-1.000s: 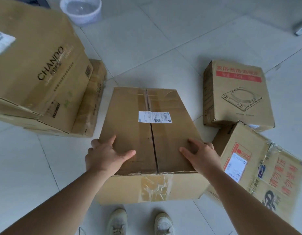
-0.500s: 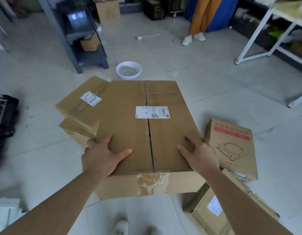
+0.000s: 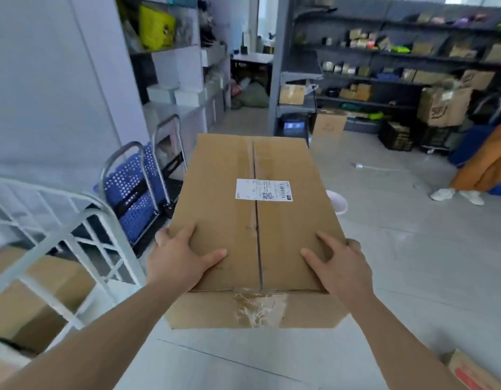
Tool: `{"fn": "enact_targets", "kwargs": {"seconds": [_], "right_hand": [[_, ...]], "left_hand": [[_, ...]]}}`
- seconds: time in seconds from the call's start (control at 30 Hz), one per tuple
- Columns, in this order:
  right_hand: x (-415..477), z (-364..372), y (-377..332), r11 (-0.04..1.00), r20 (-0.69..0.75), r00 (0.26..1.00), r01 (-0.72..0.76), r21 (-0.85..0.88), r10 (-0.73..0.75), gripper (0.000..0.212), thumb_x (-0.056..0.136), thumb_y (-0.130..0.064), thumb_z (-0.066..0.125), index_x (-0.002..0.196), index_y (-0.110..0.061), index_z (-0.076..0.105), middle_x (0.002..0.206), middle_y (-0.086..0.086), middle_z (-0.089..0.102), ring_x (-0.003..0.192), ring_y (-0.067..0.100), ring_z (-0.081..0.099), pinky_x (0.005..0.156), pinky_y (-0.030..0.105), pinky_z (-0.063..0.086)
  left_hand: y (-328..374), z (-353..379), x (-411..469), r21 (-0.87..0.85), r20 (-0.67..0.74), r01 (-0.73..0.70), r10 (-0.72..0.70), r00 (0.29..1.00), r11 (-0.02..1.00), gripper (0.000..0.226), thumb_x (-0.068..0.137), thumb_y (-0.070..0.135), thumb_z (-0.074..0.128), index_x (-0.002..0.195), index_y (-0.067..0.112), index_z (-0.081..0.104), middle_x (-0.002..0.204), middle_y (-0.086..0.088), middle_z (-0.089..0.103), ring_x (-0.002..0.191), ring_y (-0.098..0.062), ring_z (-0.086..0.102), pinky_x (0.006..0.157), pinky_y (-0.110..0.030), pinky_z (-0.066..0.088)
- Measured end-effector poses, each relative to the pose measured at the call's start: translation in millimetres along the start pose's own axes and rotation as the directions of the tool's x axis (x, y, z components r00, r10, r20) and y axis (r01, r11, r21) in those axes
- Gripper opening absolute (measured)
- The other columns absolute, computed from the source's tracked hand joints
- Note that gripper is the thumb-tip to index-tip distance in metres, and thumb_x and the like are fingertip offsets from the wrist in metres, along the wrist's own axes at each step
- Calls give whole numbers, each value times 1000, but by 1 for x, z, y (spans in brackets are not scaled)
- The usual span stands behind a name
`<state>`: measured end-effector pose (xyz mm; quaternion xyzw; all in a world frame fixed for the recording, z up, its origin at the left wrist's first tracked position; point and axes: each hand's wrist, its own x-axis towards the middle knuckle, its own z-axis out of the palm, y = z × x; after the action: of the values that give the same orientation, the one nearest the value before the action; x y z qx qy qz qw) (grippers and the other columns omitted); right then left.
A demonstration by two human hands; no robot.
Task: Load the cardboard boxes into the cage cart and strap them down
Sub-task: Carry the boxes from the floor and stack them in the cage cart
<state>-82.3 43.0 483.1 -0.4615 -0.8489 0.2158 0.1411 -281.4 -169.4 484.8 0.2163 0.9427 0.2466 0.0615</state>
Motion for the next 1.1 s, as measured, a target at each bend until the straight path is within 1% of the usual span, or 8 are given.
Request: {"fn": "enact_targets", "kwargs": {"seconds": [0.13,0.27,0.5,0.6,0.73,0.83,0.93,1.1], "right_hand": [[-12,20,-83,986,65,984,167,11,-167,64,74,-74,50,132,-49,43,130,8,44,114,26,51,95,40,45],[-36,50,-167,940,131,932,326,102,-338,67,71,-74,50,132,-47,44,134,12,46,121,24,48,95,40,45],[-107,98,-314,839,174,821,527,135,-544,67,68,-74,53,129,-48,49,125,5,45,108,24,55,86,32,43],[-139,118,-370,775,205,747,613,155,-632,66,69,-73,53,130,-46,50,126,5,47,107,22,56,80,30,41],[-176,146,-434,701,275,649,690,179,-710,65,71,-74,51,131,-48,46,128,5,47,107,23,56,84,33,44],[-203,175,-483,632,332,552,743,219,-765,65,72,-74,51,132,-48,45,131,5,45,109,23,56,80,33,43],[-227,205,-530,562,380,453,788,253,-806,65,73,-75,50,132,-47,45,129,5,45,102,23,58,73,32,42],[-254,259,-603,474,442,316,824,311,-839,65,74,-74,51,132,-46,46,130,5,46,104,24,59,73,29,43]], "left_hand": [[-67,-61,-19,-15,-92,150,-150,984,989,102,54,90,53,143,45,31,147,-10,29,127,-31,44,102,-43,42],[-141,-120,-46,-81,-168,272,-282,945,959,103,51,92,52,141,46,31,144,-9,30,124,-30,47,99,-45,45],[-263,-216,-105,-143,-305,457,-479,823,878,105,46,96,49,139,48,34,144,-8,32,120,-31,51,97,-44,47],[-307,-247,-132,-171,-359,531,-554,751,830,107,43,97,46,137,47,36,139,-7,37,118,-32,51,96,-43,47],[-356,-278,-163,-222,-389,612,-644,659,759,110,41,98,45,137,46,38,131,-7,42,116,-30,52,95,-43,48],[-395,-298,-182,-254,-409,676,-710,573,692,106,46,95,51,139,44,38,132,-7,41,118,-30,50,95,-42,47],[-432,-314,-195,-269,-423,733,-761,492,624,106,48,94,51,139,43,38,133,-9,41,118,-31,49,96,-41,46],[-492,-338,-197,-280,-420,811,-825,378,514,101,53,90,54,139,42,37,133,-8,42,113,-30,52,91,-41,49]]}}
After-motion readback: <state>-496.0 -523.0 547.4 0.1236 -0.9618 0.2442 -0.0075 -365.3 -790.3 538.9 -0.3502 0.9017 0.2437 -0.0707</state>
